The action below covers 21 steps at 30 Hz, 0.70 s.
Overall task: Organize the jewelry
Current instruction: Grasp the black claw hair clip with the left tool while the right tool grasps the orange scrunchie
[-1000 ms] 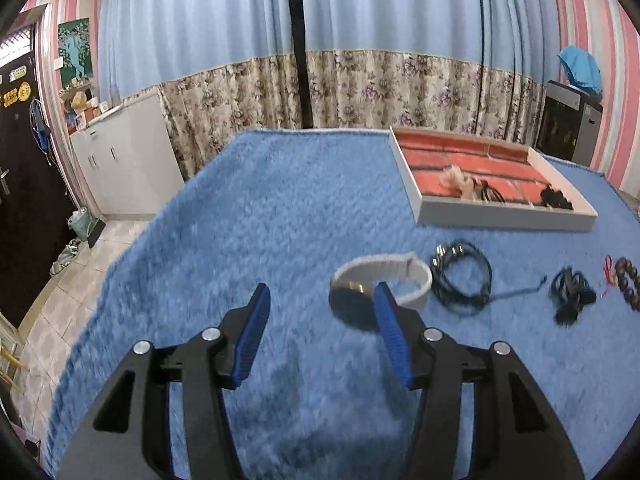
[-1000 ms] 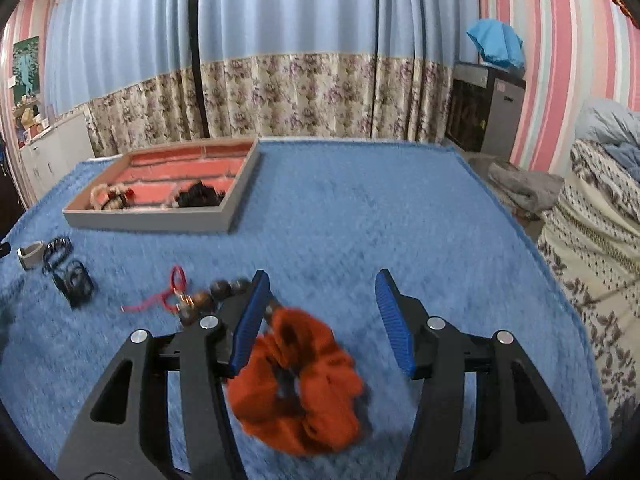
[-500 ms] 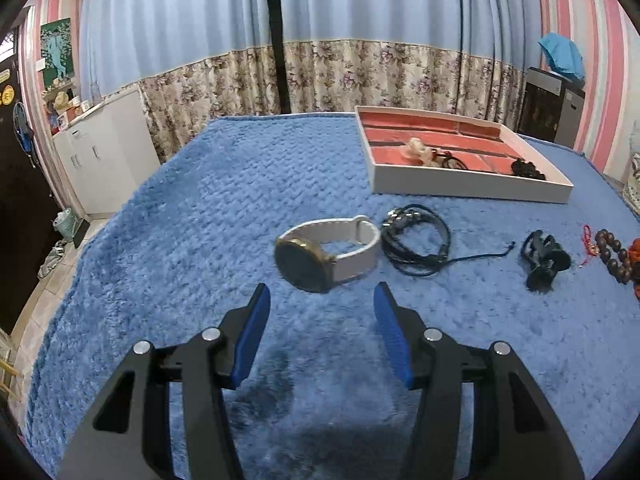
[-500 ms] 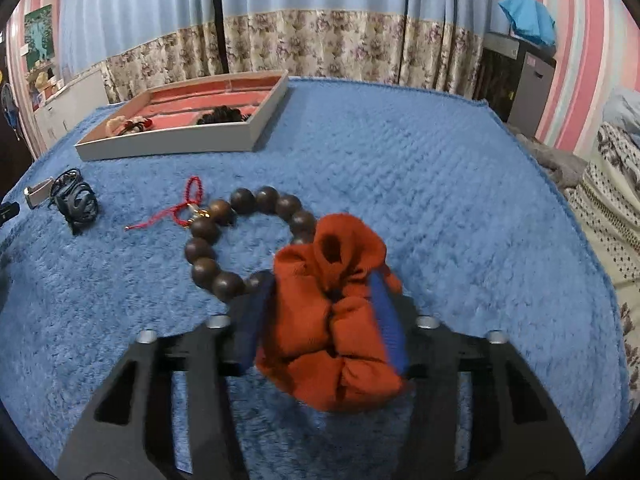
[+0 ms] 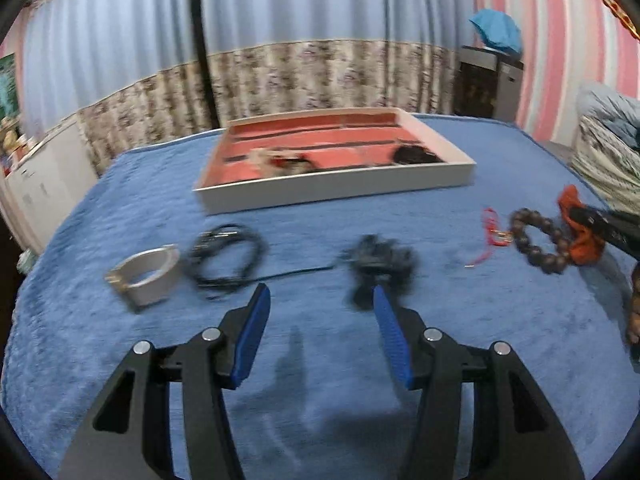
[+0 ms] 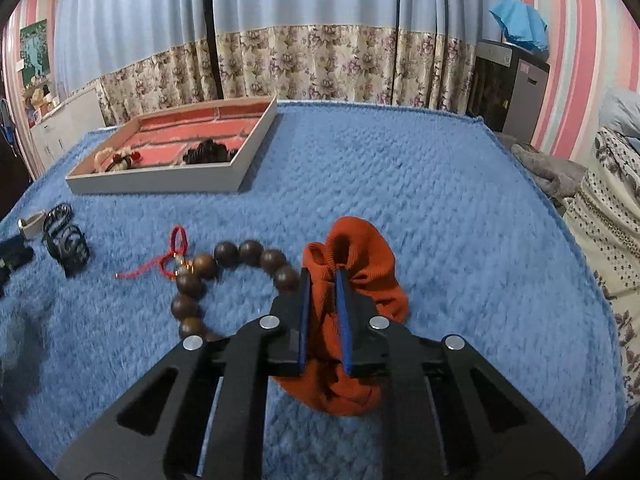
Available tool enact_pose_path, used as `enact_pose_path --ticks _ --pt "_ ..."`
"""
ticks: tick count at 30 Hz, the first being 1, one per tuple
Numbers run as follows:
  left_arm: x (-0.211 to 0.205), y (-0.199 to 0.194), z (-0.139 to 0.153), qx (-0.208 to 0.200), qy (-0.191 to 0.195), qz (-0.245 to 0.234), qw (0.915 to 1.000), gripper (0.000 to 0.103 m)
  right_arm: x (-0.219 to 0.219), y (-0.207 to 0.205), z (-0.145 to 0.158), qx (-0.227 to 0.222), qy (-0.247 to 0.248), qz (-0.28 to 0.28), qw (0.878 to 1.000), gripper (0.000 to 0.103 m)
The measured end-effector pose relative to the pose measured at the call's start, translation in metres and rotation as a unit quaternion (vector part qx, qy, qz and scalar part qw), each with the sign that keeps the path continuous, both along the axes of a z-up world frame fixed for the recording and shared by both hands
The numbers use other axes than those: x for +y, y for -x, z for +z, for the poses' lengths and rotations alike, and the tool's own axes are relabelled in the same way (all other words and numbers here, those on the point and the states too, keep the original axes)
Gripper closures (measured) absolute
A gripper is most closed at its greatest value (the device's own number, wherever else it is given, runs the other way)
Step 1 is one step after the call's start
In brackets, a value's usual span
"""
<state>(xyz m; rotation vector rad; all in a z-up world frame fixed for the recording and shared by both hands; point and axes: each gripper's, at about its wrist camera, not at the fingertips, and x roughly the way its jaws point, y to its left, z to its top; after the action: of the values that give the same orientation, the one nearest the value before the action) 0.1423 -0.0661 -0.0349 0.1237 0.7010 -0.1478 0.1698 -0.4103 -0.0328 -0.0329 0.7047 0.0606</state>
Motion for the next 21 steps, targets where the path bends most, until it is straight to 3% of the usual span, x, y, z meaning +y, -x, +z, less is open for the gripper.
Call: enact_pose_path --ticks 9,12,14,21 --pt "-0.046 -0.032 -0.019 0.018 -0.023 -0.011 0.9995 0.050 -0.009 -0.008 -0.005 0.004 -0.018 0.005 1.000 0.090" --pt "-0.047 -0.041 -0.024 0.029 -0.029 -0.008 0.9991 0.050 -0.009 -0.008 -0.008 0.006 -0.022 0.007 1.000 0.090" --pt "-0.045 -0.046 -0.025 0.030 -0.033 -0.001 0.9990 0.058 -0.009 -0.009 -0.009 0.006 -0.023 0.008 1.000 0.090" --pt "-0.043 -0.044 -0.014 0.014 -0.030 -0.005 0.9994 0.058 0.001 -0.005 0.005 -0.010 -0.022 0.019 1.000 0.090"
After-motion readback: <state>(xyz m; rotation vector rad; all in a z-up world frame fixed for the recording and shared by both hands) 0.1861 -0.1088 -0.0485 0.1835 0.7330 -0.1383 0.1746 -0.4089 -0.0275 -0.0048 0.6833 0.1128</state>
